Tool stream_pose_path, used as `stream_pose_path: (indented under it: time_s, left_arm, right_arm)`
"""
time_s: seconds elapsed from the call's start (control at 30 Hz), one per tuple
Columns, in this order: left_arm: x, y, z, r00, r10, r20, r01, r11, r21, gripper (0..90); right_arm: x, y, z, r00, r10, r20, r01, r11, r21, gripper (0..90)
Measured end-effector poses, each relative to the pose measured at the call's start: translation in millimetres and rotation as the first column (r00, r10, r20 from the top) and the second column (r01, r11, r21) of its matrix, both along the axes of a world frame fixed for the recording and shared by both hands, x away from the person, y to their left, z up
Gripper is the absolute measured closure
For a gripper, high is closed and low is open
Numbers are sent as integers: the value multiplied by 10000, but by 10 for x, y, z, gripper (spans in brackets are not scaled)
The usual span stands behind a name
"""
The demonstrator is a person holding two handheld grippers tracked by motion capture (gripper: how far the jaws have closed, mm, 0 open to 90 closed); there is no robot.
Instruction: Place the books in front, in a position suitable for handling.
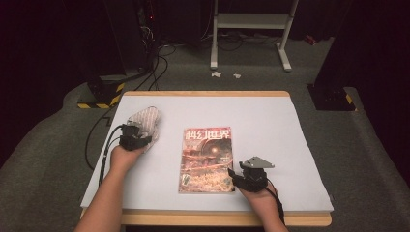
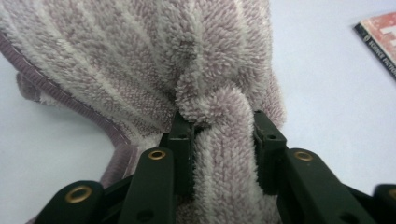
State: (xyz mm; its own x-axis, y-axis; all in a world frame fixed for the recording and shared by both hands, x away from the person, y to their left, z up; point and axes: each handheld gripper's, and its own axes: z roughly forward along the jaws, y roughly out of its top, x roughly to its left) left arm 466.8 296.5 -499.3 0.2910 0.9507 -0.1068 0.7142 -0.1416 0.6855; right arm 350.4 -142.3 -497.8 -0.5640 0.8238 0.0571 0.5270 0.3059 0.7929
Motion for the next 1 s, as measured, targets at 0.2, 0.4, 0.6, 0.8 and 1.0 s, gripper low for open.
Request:
stream_pose_path:
  time_s: [0.2, 0.4, 0.6, 0.8, 1.0]
  left_arm:
    - [-46, -18, -3, 9994, 27, 342, -28, 10000, 8, 709]
    - [-128, -58, -1, 9962, 108, 865, -113, 9999, 49, 720]
    - [-255, -144, 80, 9892, -64, 1463, 78, 9999, -92, 729]
    - [-419, -202, 167, 9799, -212, 1985, 276, 9992, -297, 731]
    - [-597, -285, 250, 9655, -385, 2574, 499, 9980, -381, 732]
  right_arm:
    - [54, -67, 11, 9999, -13, 114, 16, 9996, -269, 464]
    - [-2, -216, 26, 9987, -286, 419, 291, 9995, -116, 472]
    - [-33, -263, 24, 9977, -336, 582, 339, 9994, -43, 490]
    - [-44, -225, 5, 9971, -248, 714, 263, 9995, -198, 485]
    - [-55, -188, 0, 9964, -126, 835, 148, 9996, -258, 484]
